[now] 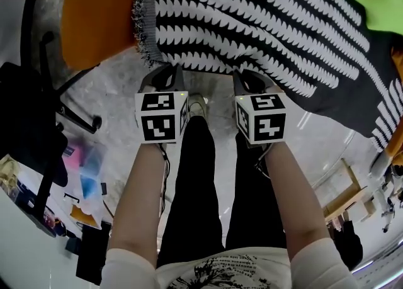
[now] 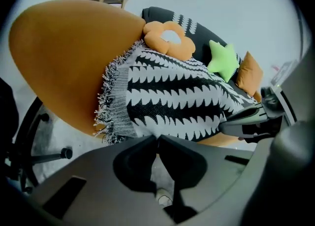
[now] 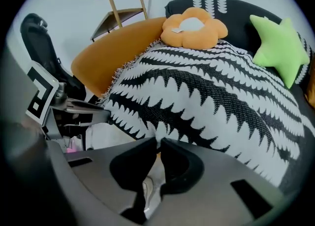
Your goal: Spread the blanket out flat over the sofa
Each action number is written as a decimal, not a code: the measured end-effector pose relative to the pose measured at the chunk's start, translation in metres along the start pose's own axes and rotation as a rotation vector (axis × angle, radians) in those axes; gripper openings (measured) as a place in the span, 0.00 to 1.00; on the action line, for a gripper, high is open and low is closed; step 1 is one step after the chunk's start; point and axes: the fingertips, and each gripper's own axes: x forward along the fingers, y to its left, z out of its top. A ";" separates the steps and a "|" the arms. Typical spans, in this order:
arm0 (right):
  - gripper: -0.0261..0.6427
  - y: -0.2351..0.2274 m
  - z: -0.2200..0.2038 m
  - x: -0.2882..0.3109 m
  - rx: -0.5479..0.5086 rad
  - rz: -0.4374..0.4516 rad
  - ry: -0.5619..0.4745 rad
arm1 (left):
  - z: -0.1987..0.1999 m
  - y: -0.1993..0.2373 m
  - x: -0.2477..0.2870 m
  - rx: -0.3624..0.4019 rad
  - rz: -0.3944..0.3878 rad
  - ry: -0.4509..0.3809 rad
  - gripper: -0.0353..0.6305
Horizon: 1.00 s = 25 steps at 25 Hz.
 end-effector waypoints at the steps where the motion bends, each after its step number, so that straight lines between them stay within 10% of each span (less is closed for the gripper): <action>1: 0.10 0.010 0.000 -0.001 0.005 0.000 0.004 | -0.001 0.007 -0.008 0.001 -0.005 -0.005 0.10; 25: 0.17 0.018 -0.040 0.100 0.131 0.080 0.075 | -0.041 0.075 0.073 0.048 -0.005 -0.029 0.12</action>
